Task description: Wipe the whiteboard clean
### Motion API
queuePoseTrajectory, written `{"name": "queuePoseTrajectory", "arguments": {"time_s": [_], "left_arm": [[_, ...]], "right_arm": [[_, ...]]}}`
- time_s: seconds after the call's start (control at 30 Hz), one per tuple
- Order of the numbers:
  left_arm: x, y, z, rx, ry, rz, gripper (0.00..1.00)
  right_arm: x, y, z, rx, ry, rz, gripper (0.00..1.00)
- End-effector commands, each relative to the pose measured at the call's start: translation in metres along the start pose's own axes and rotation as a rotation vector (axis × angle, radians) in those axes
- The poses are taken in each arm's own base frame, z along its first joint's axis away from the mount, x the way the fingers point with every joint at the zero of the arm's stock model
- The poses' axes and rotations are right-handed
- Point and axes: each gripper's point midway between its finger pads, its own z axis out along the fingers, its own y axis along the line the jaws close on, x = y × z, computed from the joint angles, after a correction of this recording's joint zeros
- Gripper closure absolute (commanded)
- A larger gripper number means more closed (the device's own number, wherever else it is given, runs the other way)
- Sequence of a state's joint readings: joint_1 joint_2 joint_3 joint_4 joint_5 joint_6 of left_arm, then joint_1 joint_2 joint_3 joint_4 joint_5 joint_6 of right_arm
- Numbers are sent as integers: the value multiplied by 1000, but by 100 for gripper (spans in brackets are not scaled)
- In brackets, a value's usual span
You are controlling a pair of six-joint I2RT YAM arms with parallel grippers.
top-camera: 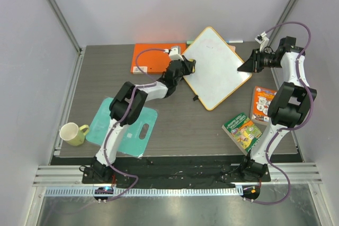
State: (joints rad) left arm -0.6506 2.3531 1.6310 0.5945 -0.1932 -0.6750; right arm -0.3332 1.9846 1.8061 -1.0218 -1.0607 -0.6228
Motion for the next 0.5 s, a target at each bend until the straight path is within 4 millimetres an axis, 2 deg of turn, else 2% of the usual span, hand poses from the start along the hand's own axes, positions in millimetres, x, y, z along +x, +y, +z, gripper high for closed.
{"name": "queuePoseTrajectory", "arguments": {"time_s": [0.0, 0.03, 0.13, 0.17, 0.23, 0.27, 0.3, 0.4, 0.47], "left_arm": [[46, -45, -18, 155, 90, -61, 100], [48, -47, -21, 163, 88, -84, 100], [41, -26, -29, 78, 42, -112, 100], [41, -8, -34, 12, 24, -104, 100], [19, 6, -37, -50, -14, -109, 100], [21, 18, -39, -97, 15, -106, 100], [9, 23, -41, -128, 0, -109, 100], [4, 50, -49, -220, 1, -108, 100], [3, 56, -52, -245, 6, -110, 100]], "right_arm": [[0, 11, 8, -4, 36, -141, 99], [2, 11, 9, -3, 39, -140, 99], [2, 10, 9, 0, 41, -142, 99], [1, 10, 8, 0, 41, -143, 99], [0, 10, 8, 1, 39, -146, 99], [0, 10, 8, 1, 39, -147, 99], [0, 10, 8, 1, 39, -147, 99], [-1, 10, 9, -5, 35, -146, 99], [0, 11, 10, -10, 34, -143, 99]]}}
